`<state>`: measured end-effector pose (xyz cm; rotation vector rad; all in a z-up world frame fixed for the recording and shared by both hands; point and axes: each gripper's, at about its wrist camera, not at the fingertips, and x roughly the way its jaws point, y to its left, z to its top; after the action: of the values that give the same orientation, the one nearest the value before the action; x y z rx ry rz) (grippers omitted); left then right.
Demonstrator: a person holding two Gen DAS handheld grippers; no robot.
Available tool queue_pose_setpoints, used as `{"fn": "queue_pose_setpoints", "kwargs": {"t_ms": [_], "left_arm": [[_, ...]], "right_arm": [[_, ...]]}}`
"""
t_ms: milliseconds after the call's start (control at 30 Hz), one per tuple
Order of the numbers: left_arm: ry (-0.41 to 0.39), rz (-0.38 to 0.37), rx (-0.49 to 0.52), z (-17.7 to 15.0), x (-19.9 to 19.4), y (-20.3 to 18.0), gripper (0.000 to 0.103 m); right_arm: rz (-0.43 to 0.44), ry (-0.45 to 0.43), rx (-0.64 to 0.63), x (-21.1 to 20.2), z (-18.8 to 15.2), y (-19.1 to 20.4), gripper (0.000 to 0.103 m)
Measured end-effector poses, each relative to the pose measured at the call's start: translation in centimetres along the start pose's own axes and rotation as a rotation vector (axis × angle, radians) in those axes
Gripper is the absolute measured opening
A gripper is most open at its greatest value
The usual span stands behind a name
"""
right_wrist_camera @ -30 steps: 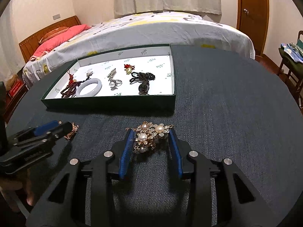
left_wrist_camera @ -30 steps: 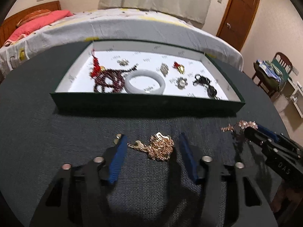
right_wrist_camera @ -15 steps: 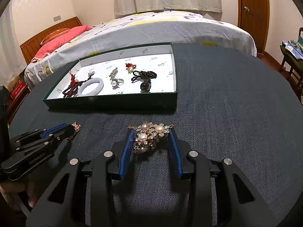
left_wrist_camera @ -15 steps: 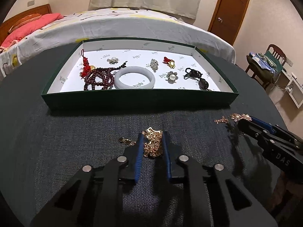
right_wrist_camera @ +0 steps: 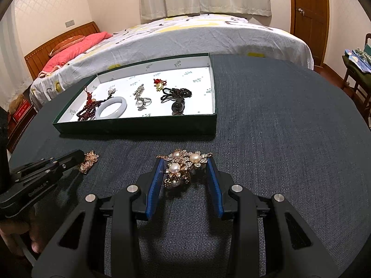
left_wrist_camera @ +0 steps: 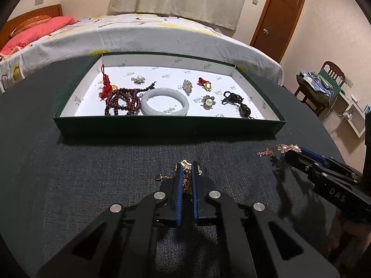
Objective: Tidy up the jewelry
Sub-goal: 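Grasp the large pearl rhinestone brooch with the right tool while the left tool grasps a gold chain, then lift and carry the gold chain and large brooch over the box with both tools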
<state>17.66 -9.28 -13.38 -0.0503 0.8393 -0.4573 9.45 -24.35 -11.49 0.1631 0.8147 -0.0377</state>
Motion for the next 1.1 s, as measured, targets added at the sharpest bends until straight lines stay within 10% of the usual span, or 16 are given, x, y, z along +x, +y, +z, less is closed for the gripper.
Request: {"fn": "queue_pose_setpoints", "kwargs": {"t_ms": [1000, 1100], "left_arm": [[0.036, 0.009, 0.016, -0.3, 0.4, -0.3, 0.007], [0.039, 0.022, 0.022, -0.6, 0.4, -0.4, 0.029]], "right_arm": [[0.005, 0.002, 0.002, -0.2, 0.1, 0.4, 0.037], [0.006, 0.002, 0.002, -0.2, 0.2, 0.4, 0.037]]}}
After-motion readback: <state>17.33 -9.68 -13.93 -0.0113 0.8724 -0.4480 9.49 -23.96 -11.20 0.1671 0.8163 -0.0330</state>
